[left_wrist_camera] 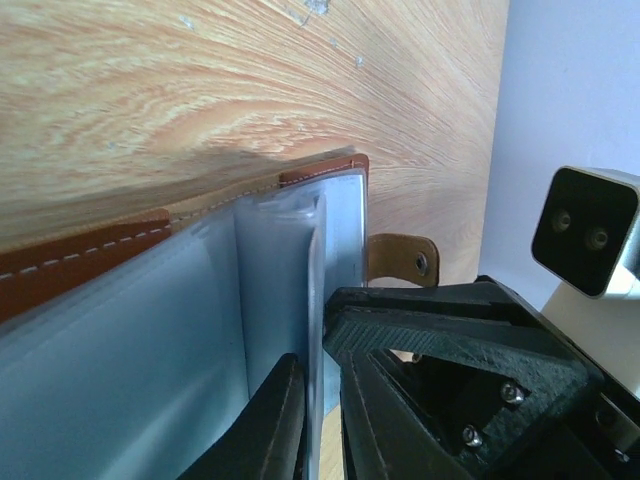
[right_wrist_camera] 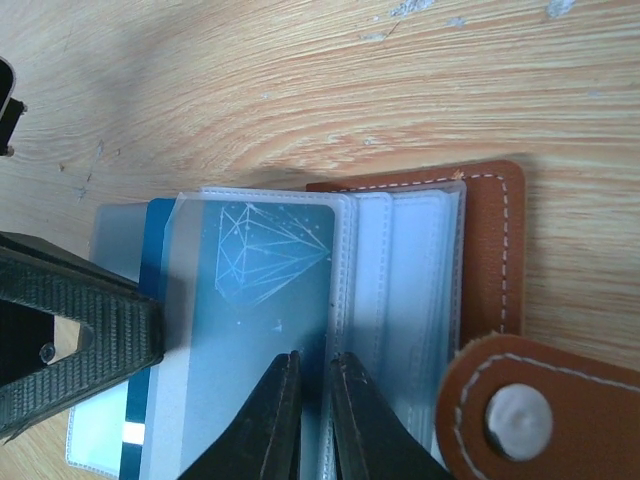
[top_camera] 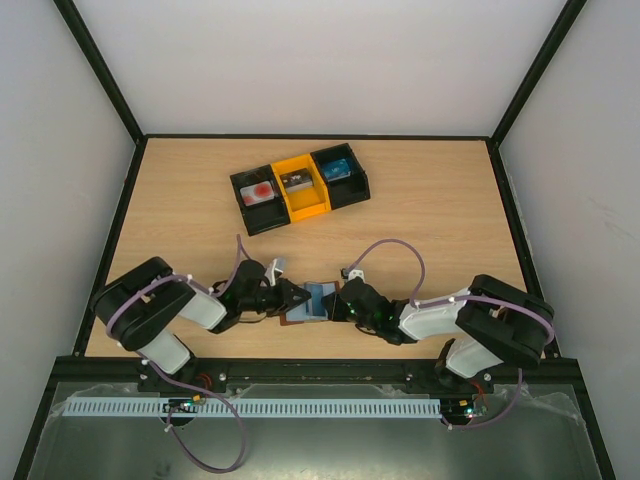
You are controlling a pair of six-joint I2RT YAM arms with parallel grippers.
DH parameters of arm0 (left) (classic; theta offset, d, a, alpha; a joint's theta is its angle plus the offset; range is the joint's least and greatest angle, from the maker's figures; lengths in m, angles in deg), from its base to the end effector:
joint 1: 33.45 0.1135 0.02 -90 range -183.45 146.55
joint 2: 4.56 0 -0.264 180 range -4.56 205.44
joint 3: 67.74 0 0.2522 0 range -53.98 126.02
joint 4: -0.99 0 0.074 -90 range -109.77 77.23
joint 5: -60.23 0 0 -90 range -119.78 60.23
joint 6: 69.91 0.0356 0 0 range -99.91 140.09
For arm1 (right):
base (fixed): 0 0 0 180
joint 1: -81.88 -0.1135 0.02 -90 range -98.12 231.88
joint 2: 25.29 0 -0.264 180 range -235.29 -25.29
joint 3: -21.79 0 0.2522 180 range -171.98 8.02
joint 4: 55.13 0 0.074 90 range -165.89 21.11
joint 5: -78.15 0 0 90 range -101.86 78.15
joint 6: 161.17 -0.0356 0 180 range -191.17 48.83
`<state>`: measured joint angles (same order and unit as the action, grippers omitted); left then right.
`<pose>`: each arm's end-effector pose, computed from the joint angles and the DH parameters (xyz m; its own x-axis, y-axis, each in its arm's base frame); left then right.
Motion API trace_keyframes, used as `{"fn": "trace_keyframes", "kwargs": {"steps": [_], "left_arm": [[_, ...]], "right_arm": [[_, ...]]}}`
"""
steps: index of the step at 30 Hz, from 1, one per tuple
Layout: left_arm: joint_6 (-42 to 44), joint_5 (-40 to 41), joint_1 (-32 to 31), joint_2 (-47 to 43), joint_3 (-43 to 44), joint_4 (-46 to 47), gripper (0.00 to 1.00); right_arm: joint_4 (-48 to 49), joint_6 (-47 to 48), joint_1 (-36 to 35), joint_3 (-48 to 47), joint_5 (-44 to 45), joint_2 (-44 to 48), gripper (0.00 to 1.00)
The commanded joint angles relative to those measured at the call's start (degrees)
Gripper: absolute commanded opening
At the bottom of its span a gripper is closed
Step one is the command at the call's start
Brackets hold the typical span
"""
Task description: Take the credit cards out of the card holder
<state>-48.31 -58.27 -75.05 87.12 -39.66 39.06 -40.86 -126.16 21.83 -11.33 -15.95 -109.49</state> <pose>0.1644 -0.1686 0.1061 -0.9605 -0.2399 -0.1410 0.0337 0.4027 -0.9147 0.1173 0.2087 0.1143 -0.9029 0.0694 -0.4242 -0.2672 0.6824 0.6803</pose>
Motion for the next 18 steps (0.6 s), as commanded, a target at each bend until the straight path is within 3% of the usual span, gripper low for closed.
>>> {"fn": "trace_keyframes", "kwargs": {"steps": [1,7,18], "left_arm": [[0.58,0.07,0.41,-2.44,-1.33,2.33,0.13],[0.73,0.02,0.82,-3.05,-1.76,2.5,0.13],[0.64,0.18,1.29,-2.95,-2.36,2.84,0.03]], "right_arm": [[-7.23,-0.45,-0.56,2.16,0.98,-3.37,0.11],[-7.34,-0.35,-0.57,2.04,1.41,-3.61,0.11],[-8.44,0.03,-0.59,2.1,2.76,-3.46,0.11]]}}
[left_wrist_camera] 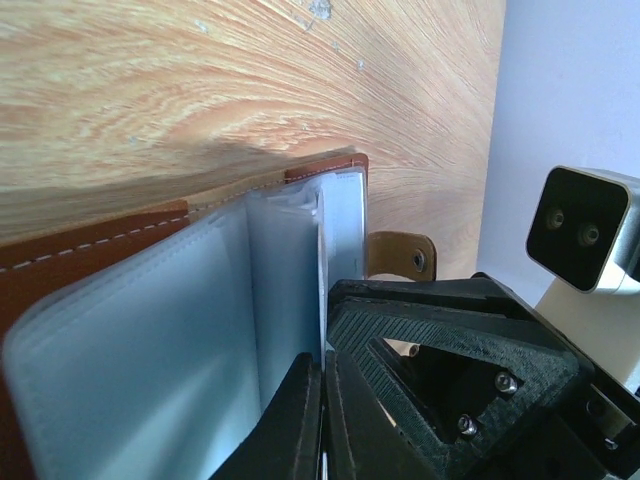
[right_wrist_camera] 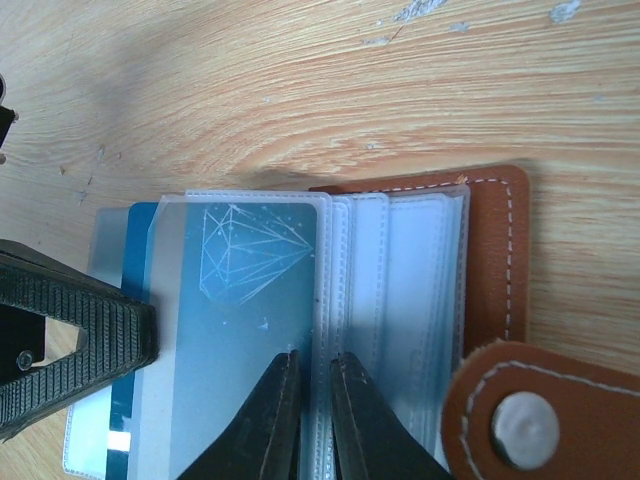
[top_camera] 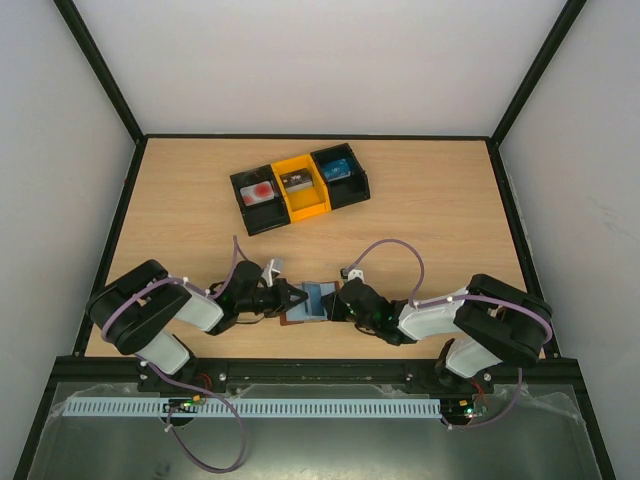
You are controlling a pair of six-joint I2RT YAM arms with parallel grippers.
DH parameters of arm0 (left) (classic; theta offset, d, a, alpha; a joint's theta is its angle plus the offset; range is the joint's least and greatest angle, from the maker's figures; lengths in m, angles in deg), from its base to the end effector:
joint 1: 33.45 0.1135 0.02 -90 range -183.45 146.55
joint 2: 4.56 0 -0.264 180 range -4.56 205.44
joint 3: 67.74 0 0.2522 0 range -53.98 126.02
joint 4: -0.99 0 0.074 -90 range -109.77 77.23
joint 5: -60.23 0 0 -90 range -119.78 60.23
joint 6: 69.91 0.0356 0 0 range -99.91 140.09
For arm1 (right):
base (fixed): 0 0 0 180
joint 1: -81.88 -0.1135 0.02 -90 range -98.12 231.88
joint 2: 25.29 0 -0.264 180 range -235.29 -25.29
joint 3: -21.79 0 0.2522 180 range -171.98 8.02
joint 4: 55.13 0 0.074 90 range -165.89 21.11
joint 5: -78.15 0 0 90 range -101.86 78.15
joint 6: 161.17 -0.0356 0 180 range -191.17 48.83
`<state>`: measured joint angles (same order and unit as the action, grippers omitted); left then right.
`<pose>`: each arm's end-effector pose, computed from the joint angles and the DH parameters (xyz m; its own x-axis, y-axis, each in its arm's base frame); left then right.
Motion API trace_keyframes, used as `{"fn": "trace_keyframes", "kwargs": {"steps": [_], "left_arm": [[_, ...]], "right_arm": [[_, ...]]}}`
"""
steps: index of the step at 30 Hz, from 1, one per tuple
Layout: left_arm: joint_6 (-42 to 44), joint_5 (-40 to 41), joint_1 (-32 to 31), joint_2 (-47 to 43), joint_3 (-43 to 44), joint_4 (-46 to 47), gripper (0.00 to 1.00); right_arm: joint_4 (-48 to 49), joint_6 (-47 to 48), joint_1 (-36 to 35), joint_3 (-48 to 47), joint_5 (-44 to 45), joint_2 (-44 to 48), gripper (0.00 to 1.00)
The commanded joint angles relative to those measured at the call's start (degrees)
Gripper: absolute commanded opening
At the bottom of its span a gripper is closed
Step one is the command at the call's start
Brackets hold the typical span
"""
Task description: Take the credit cards out of the card holder
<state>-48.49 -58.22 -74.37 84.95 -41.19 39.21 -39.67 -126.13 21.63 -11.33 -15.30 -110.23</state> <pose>0.1612 -0.1622 0.1088 -0.9560 -0.2545 -0.1461 0.0353 0.3943 -0.9183 0.1176 0.2101 0.1133 -0.8981 0.0756 -0.4332 -0.2705 0.6817 0.6798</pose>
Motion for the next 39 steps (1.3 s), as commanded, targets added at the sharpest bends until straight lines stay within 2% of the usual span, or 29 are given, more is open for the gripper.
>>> {"fn": "trace_keyframes", "kwargs": {"steps": [1,5,8,9,12,21,28,39], "left_arm": [[1.1,0.29,0.7,-0.83,-0.86,2.23,0.03],[1.25,0.01,1.7,-1.08,-1.61,1.81,0.03],[1.82,-0.19,1.9,-1.27,-1.42,0.89,0.13],[1.98,-0.26,1.9,-1.27,-1.3,0.68,0.13],[1.9,-0.61,1.99,-1.26,-1.44,1.07,0.03],[1.81,-1.13,2.88,-2.86,-1.68,0.39,0.03],[4.22,-0.12,4.35,-6.97,-1.82,-6.55,0.03],[7.15,-0.67,4.97,-8.23,-0.23,-13.85,0.03]], "right_arm": [[-9.72,0.03,-0.4,2.12,2.24,-2.66,0.11],[-10.2,0.4,-0.38,1.96,2.87,-2.66,0.11],[-10.32,0.53,-0.34,1.76,3.0,-2.77,0.11],[-10.44,0.69,-0.33,1.62,3.0,-2.73,0.11],[-10.73,0.94,-0.37,1.28,3.17,-2.9,0.11],[-10.77,0.83,-0.37,1.15,3.68,-2.98,0.11],[-10.85,0.8,-0.36,1.51,4.19,-2.81,0.1],[-14.6,1.82,-0.4,-1.02,3.09,1.3,0.12]]}}
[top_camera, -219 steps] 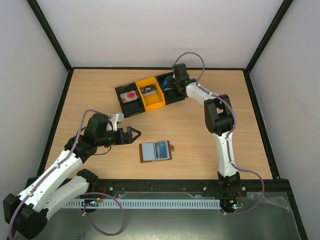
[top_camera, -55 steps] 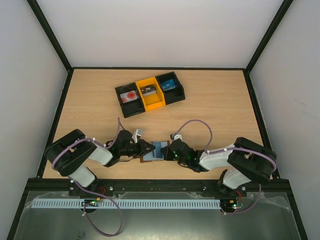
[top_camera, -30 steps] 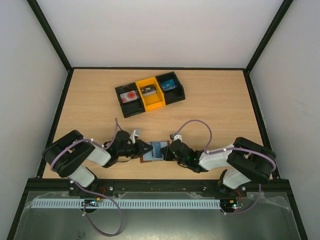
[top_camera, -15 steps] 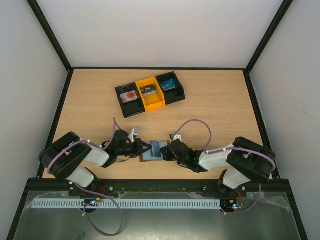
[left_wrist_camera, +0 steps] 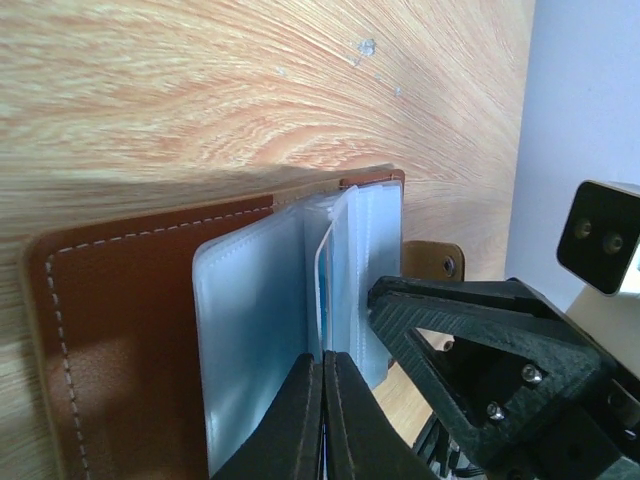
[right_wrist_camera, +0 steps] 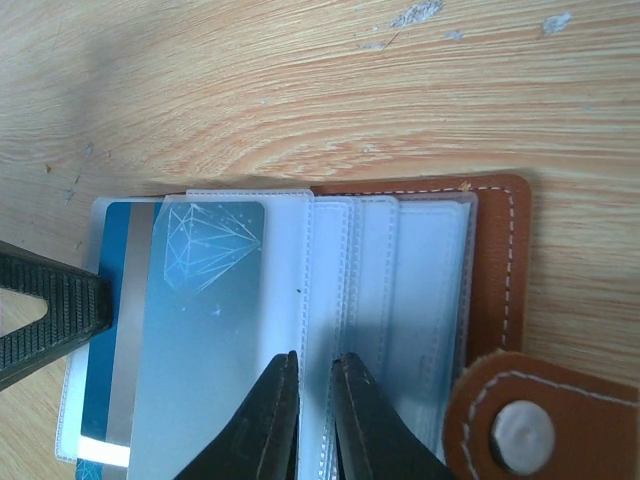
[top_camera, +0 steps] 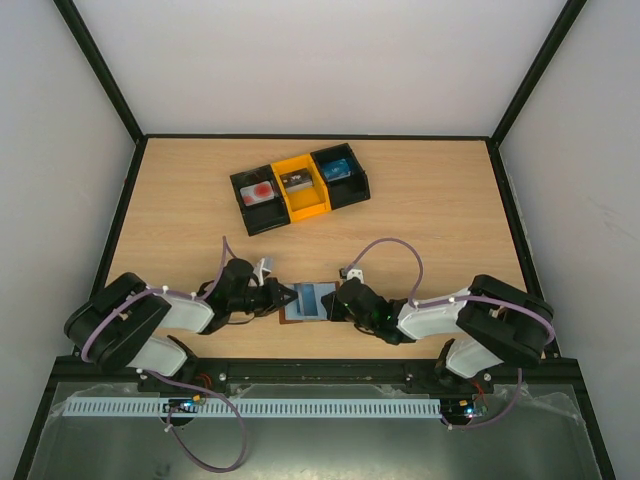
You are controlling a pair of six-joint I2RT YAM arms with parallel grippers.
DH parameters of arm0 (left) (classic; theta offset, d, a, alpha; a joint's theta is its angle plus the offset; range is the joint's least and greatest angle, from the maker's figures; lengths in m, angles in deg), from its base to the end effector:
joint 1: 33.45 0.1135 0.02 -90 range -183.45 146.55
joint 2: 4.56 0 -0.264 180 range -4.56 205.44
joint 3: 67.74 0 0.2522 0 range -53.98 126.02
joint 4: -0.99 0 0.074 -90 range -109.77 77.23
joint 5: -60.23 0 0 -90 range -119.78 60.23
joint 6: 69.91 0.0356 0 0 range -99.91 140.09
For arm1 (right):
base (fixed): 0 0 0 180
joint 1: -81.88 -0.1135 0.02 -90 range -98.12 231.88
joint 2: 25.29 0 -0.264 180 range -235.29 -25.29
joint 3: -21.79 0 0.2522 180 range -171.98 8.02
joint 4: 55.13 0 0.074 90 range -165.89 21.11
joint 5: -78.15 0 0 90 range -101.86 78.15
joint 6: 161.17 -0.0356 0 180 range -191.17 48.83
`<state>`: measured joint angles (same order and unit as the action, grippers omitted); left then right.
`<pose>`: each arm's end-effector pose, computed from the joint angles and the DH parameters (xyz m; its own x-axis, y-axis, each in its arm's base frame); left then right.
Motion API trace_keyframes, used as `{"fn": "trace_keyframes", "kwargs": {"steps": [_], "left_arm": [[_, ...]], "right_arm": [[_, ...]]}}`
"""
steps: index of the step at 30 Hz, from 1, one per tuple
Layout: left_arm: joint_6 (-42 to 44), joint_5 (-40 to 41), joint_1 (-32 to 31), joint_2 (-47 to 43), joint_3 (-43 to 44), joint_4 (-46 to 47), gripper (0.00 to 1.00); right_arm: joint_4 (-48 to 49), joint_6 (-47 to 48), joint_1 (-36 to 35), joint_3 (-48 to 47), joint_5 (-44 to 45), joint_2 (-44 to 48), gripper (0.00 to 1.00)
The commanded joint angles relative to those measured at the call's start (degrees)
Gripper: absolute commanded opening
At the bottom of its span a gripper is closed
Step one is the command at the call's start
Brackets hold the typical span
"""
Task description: Take the credit cards out of the card holder
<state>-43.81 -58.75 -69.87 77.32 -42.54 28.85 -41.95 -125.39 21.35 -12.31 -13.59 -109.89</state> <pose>0.1615 -0.1406 0.1134 -0.9438 -0.2799 -0.1757 0.0304 0.4558 -0.8895 0.1185 0.2118 0.1153 -0.8900 0.0733 -0.4500 -0.2738 0.7034 0.6559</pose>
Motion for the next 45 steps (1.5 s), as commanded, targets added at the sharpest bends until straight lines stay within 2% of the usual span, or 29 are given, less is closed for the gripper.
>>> {"fn": "trace_keyframes", "kwargs": {"steps": [1,7,14,21,30,39,45], "left_arm": [[2.46,-0.2,0.48,-0.52,1.11,-3.3,0.03],[1.64,-1.94,0.48,1.45,1.28,-0.53,0.03],[0.99,-3.14,0.47,3.4,1.37,1.68,0.03],[1.04,-3.11,0.43,3.6,1.47,1.87,0.03],[0.48,-3.54,0.47,4.98,1.96,3.21,0.03],[-1.93,-3.92,0.43,5.48,1.54,7.89,0.2],[-2.04,-2.75,0.39,5.43,1.4,8.11,0.21]], "right_arm": [[-12.68,1.06,-0.11,-0.37,1.11,2.01,0.13],[-12.1,1.04,-0.1,-1.77,0.02,5.96,0.17],[-8.62,1.53,-0.05,-5.3,-3.95,1.41,0.16],[-9.53,2.68,-0.05,-7.59,-2.11,-0.8,0.15],[-6.82,2.0,-0.04,-5.85,-2.14,-4.33,0.12],[-4.06,-0.04,-0.02,-1.49,-2.47,-5.09,0.1],[-2.6,-0.63,-0.08,-0.27,-2.78,-5.92,0.1]]}}
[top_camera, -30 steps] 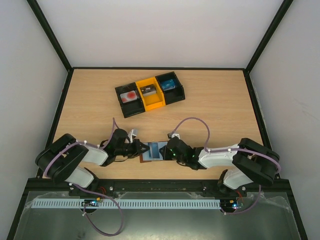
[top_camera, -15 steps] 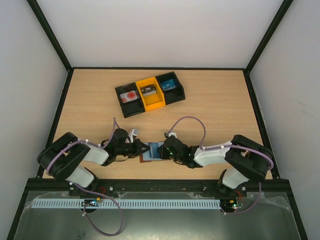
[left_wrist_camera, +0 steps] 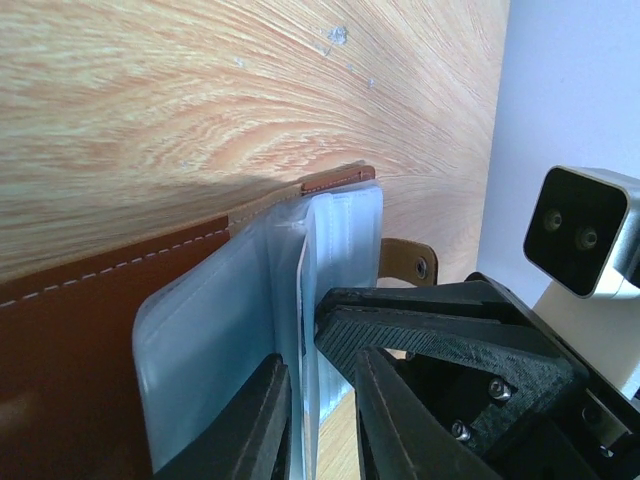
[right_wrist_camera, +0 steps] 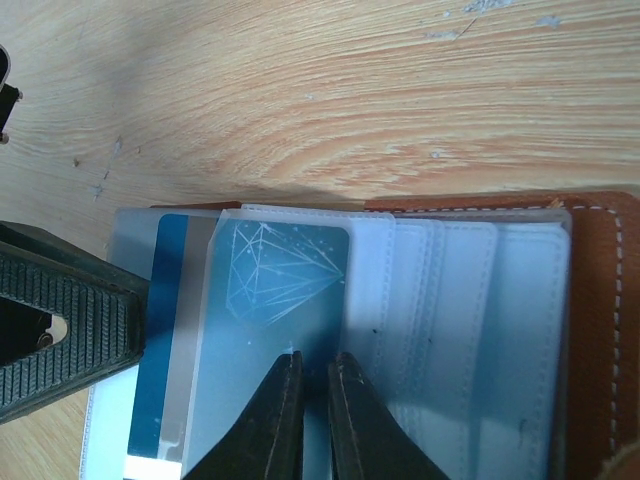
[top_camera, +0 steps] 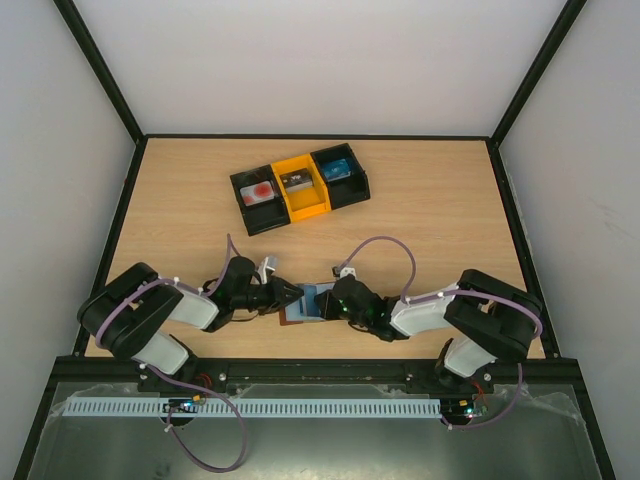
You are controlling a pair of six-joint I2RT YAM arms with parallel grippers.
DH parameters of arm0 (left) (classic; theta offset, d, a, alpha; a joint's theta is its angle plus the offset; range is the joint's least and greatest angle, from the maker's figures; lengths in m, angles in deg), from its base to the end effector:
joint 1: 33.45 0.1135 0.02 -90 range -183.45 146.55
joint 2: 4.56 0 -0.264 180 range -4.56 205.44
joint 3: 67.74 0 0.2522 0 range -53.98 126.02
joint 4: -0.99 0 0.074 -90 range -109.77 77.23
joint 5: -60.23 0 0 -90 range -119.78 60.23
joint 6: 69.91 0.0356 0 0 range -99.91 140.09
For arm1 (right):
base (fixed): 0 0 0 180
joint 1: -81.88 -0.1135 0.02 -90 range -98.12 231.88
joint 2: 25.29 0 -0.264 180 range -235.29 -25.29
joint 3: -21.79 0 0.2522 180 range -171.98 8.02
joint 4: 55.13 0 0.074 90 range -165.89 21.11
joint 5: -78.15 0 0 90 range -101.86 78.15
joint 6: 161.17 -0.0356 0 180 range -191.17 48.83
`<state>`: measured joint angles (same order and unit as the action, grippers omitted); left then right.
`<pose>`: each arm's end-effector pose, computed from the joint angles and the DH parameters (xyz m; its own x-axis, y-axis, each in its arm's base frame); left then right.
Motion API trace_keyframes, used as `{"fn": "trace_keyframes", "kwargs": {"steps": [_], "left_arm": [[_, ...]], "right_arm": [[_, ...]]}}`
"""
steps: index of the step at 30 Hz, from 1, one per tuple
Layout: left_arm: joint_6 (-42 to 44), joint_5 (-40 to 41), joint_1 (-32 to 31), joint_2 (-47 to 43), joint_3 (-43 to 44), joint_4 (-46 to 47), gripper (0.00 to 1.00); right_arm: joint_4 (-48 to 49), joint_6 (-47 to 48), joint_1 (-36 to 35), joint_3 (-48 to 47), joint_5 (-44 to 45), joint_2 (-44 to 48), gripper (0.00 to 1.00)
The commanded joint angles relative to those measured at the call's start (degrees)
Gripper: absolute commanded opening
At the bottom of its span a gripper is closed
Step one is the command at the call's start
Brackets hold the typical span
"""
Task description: Take the credit cards out of the card holder
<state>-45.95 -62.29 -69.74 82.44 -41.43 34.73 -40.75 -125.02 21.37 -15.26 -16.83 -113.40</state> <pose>0.1679 -0.1470 0.1101 -0.9574 -0.2530 -0.1393 0.0257 0.4060 -0.9135 0.1241 0.2257 0.1158 -0.9013 0.0403 -0.4312 -0.2943 0.6734 0.6782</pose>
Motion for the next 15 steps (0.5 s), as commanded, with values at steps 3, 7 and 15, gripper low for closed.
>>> {"fn": "trace_keyframes", "kwargs": {"steps": [3,7,15], "left_arm": [[0.38,1.77,0.17,0.44,0.2,1.96,0.18],[0.39,2.08,0.08,0.92,0.18,2.44,0.18],[-0.25,2.78,-0.53,4.05,0.56,5.24,0.1]], "right_arm": [[-3.47,-1.02,-0.08,2.84,0.4,-2.43,0.1],[-3.32,-1.07,-0.13,3.01,0.48,-2.39,0.1],[-2.91,-1.2,-0.12,3.64,0.19,-2.86,0.1]]}}
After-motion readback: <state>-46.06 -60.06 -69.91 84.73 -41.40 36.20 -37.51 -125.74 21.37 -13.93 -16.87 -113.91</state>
